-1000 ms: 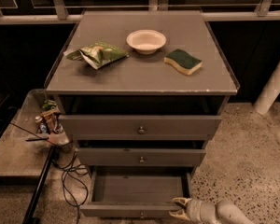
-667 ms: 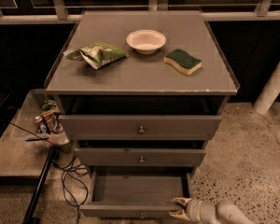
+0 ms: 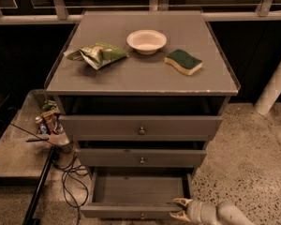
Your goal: Open bottom drawer
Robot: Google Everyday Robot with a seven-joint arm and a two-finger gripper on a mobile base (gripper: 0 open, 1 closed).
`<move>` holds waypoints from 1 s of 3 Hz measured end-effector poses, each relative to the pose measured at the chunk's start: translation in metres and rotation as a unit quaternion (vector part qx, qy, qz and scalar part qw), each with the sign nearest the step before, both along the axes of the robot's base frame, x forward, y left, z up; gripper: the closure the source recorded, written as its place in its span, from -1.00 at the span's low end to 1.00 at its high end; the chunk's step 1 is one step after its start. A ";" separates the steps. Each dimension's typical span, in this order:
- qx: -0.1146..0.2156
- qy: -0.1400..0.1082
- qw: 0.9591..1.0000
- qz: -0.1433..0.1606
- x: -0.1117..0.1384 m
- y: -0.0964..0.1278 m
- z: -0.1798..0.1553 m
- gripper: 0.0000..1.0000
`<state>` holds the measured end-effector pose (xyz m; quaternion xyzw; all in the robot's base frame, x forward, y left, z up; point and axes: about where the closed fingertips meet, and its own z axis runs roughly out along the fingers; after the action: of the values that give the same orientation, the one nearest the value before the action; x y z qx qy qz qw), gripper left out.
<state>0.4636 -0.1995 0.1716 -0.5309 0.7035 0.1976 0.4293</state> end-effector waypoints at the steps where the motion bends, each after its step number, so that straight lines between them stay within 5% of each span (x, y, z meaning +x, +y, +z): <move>1: 0.000 0.000 1.000 0.000 0.000 0.000 0.000 -0.26; 3: -0.001 0.013 1.000 0.003 -0.019 -0.008 -0.007 0.66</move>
Offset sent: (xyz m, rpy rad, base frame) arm -0.0184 -0.0043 -0.0084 -0.0032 0.0311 0.0193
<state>0.4445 -0.2078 0.1644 -0.5309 0.7075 0.2052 0.4190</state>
